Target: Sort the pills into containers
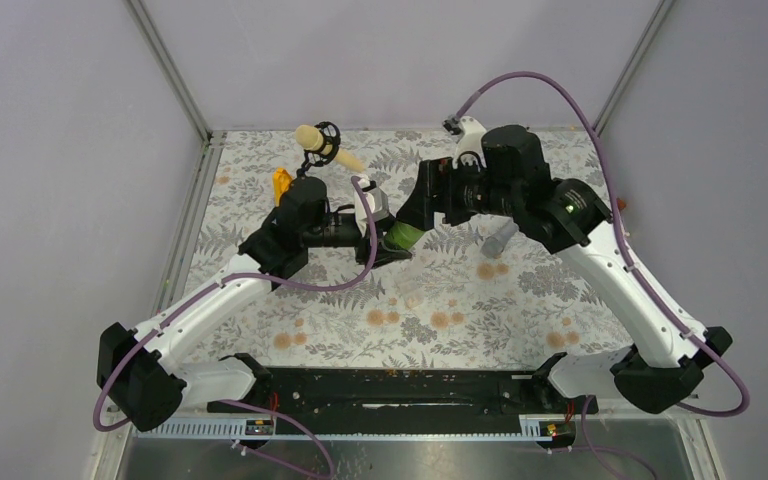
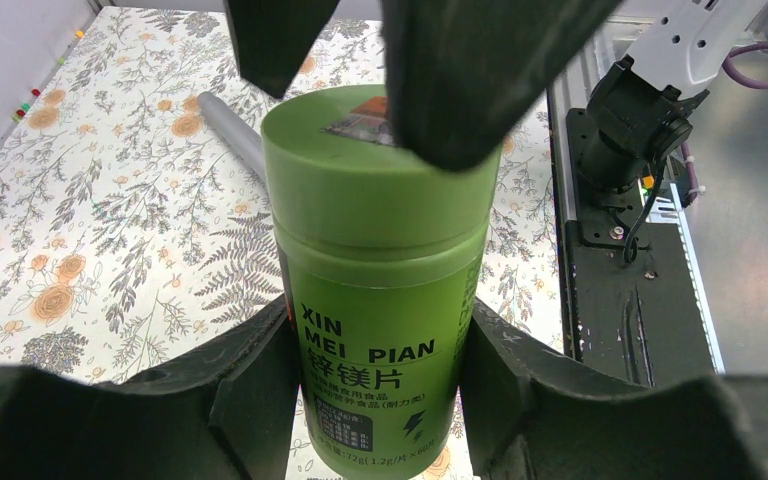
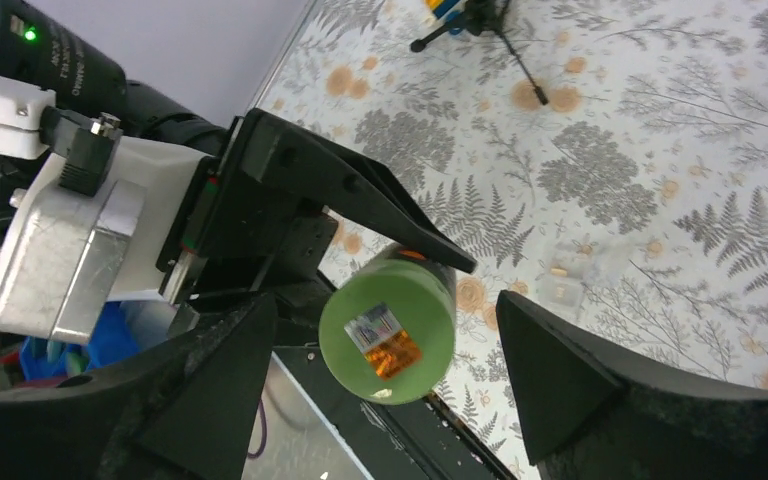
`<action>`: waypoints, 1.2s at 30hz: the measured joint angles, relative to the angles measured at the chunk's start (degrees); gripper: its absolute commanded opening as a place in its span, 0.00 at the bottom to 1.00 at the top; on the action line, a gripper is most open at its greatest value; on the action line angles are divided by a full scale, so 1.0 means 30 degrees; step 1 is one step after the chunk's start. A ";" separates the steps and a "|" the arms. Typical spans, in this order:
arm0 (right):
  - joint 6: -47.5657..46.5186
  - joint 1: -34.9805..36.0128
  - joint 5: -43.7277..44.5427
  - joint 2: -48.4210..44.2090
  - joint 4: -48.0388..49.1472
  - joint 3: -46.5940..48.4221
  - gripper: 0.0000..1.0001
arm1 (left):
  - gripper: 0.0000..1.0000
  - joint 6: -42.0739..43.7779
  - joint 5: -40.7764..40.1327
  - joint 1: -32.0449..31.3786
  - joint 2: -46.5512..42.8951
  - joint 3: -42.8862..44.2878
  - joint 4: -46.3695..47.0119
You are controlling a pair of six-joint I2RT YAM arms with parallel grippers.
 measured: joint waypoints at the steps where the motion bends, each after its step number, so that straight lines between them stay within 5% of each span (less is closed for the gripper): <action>1: -0.0277 0.0007 -0.0597 0.0277 -0.0350 0.0306 0.84 | 0.00 0.0007 0.0000 0.0000 0.0000 0.0000 -0.0007; 6: -0.0984 0.0131 -0.1617 0.1836 -0.1122 0.0911 0.77 | 0.00 -0.0015 -0.0051 0.0000 0.0066 0.0175 -0.0015; 12: -0.0918 0.0335 -0.1428 0.2455 -0.1428 0.0889 0.43 | 0.06 -0.0262 -0.0423 0.0000 0.0452 0.0532 -0.0131; 17: -0.0852 0.0335 -0.1049 0.2579 -0.1515 0.0925 0.34 | 0.66 -0.0809 -0.0852 -0.0007 0.0561 0.0568 -0.0175; 18: -0.0845 0.0335 -0.0867 0.2579 -0.1494 0.0925 0.34 | 0.88 -0.0962 -0.1049 -0.0029 0.0561 0.0568 -0.0153; 19: -0.0852 0.0342 -0.0517 0.2579 -0.1523 0.0925 0.34 | 0.97 -0.1129 -0.1421 -0.0095 0.0561 0.0568 -0.0051; 28: -0.0437 -0.0823 0.4925 0.2011 -0.2812 -0.0430 0.35 | 0.99 -0.1858 -0.6390 -0.0051 0.0481 0.0568 0.0685; 36: 0.0153 -0.3322 0.8160 0.1049 -0.0364 -0.7504 0.37 | 0.99 -0.2761 -1.0207 0.0007 -0.1013 -0.0758 0.1479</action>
